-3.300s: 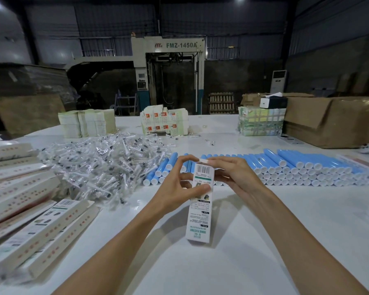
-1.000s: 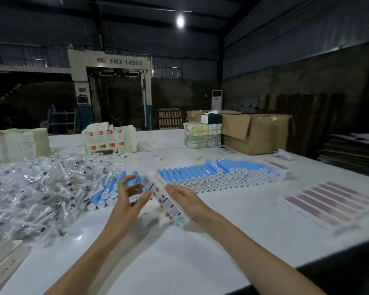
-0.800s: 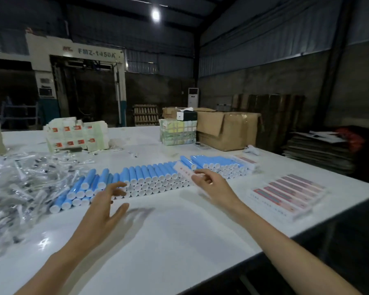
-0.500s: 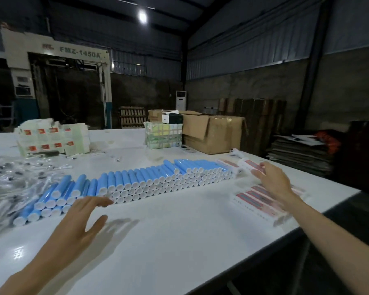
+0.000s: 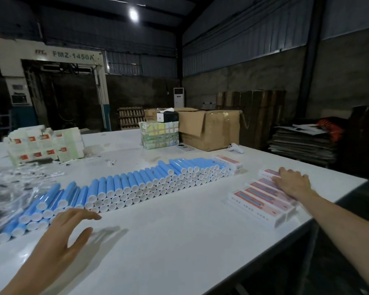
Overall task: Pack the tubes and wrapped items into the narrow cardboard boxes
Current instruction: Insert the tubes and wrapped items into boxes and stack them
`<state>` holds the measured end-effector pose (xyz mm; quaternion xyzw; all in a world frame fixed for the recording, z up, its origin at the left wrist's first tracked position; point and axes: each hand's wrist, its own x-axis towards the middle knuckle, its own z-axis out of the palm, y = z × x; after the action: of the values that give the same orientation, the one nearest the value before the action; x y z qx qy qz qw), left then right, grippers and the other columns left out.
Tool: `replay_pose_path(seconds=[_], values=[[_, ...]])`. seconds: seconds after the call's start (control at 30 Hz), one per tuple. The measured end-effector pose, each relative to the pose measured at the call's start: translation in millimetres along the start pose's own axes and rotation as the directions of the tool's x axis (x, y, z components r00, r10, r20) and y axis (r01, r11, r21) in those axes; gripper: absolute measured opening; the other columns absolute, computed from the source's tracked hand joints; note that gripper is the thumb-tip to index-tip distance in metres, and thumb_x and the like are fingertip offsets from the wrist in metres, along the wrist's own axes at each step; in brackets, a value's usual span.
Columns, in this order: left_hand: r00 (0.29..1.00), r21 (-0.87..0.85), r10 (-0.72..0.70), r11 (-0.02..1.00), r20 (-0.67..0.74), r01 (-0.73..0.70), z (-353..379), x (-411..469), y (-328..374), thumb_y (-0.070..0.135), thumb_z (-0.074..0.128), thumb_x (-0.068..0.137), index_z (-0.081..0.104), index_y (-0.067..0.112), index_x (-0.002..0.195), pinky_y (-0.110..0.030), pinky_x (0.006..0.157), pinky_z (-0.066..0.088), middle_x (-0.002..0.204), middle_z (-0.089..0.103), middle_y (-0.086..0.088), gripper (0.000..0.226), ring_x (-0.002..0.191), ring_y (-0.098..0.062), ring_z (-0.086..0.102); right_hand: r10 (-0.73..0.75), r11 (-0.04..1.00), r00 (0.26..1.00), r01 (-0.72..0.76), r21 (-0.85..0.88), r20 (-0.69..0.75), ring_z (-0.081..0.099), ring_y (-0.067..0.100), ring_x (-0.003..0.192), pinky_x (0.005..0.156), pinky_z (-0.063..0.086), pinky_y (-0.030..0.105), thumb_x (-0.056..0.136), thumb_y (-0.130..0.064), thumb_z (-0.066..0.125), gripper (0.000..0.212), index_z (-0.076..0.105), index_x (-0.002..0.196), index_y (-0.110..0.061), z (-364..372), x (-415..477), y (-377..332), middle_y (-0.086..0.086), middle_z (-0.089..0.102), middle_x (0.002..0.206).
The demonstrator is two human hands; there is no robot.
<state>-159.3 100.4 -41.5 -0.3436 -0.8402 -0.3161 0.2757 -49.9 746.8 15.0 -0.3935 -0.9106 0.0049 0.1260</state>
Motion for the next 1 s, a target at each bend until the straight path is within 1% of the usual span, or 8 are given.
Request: replay_pose_path(seconds=[0.07,0.17,0.3,0.4,0.5,0.63,0.8,1.0], values=[[1.000,0.016,0.005,1.000,0.011,-0.005,0.0,-0.8,0.7,0.049,0.050,0.100,0.065,0.049,0.121,-0.051,0.095,0.051,0.126,0.060,0.030,0.026,0.129,0.001,0.052,-0.010,0.998,1.000,0.009,-0.054,-0.007,0.048,0.033,0.139,0.117,0.032,0.047,0.108,-0.053,0.045,0.055,0.042,0.149,-0.017,2.3,-1.5,-1.5,0.013,0.051,0.152],[1.000,0.035,-0.002,0.999,0.025,0.001,-1.9,-1.8,4.5,0.039,0.052,0.106,0.063,0.052,0.123,-0.044,0.097,0.048,0.129,0.058,0.030,0.024,0.132,0.001,0.050,-0.091,0.994,0.975,0.075,-0.085,-0.205,0.049,0.031,0.137,0.118,0.033,0.047,0.108,-0.048,0.045,0.051,0.047,0.148,-0.016,4.3,-13.2,-22.5,0.012,0.054,0.149],[0.999,0.057,-0.018,0.998,0.049,0.015,-4.9,-0.8,11.6,0.028,0.060,0.107,0.065,0.048,0.121,-0.039,0.095,0.051,0.127,0.060,0.029,0.025,0.127,0.001,0.055,-0.244,0.947,0.873,0.309,0.092,-0.423,0.055,0.032,0.121,0.107,0.038,0.045,0.106,-0.029,0.051,0.036,0.061,0.137,-0.012,-3.0,-54.4,-102.2,0.012,0.065,0.130],[0.997,0.074,-0.058,0.996,0.044,0.054,-8.4,-0.9,14.7,0.015,0.069,0.102,0.067,0.044,0.118,-0.036,0.090,0.055,0.120,0.064,0.027,0.033,0.117,0.000,0.061,-0.336,0.759,0.802,0.541,0.363,-0.493,0.060,0.031,0.104,0.091,0.046,0.045,0.103,-0.017,0.055,0.018,0.070,0.110,-0.010,-9.4,-112.5,-180.0,0.009,0.070,0.107],[0.993,0.086,-0.120,0.989,0.008,0.119,-16.5,-1.4,17.0,0.017,0.069,0.103,0.067,0.045,0.112,-0.027,0.079,0.053,0.111,0.069,0.023,0.030,0.104,-0.004,0.066,-0.453,0.511,0.774,0.632,0.583,-0.442,0.057,0.018,0.082,0.073,0.046,0.036,0.104,-0.019,0.054,0.017,0.062,0.089,-0.017,-7.4,-180.6,-256.4,-0.006,0.061,0.083],[0.977,0.123,-0.209,0.969,-0.048,0.214,-31.1,-3.9,18.1,0.013,0.070,0.099,0.065,0.042,0.102,-0.021,0.069,0.047,0.101,0.070,0.023,0.030,0.093,-0.006,0.066,-0.652,0.290,0.718,0.534,0.794,-0.245,0.054,0.005,0.068,0.065,0.045,0.026,0.104,-0.027,0.056,0.023,0.060,0.081,-0.024,7.4,-251.5,-346.0,-0.010,0.060,0.073],[0.927,0.165,-0.371,0.912,-0.057,0.375,-51.0,-9.9,20.3,0.015,0.068,0.097,0.062,0.035,0.097,-0.037,0.076,0.055,0.095,0.069,0.017,0.021,0.084,-0.005,0.064,-0.731,0.180,0.683,0.221,0.958,-0.020,0.059,0.014,0.072,0.069,0.044,0.032,0.099,-0.024,0.062,0.018,0.068,0.085,-0.014,27.6,-306.9,-410.7,0.000,0.069,0.079],[0.871,0.493,-0.491,0.749,-0.035,0.442,-90.0,-25.1,19.7,0.026,0.058,0.103,0.061,0.028,0.128,-0.036,0.086,0.052,0.120,0.069,0.007,0.025,0.113,-0.019,0.063,-0.753,0.076,0.658,0.118,0.990,-0.021,0.052,0.009,0.060,0.064,0.041,0.030,0.101,-0.017,0.061,0.022,0.075,0.083,-0.018,42.0,-302.0,-412.7,-0.006,0.060,0.062]])
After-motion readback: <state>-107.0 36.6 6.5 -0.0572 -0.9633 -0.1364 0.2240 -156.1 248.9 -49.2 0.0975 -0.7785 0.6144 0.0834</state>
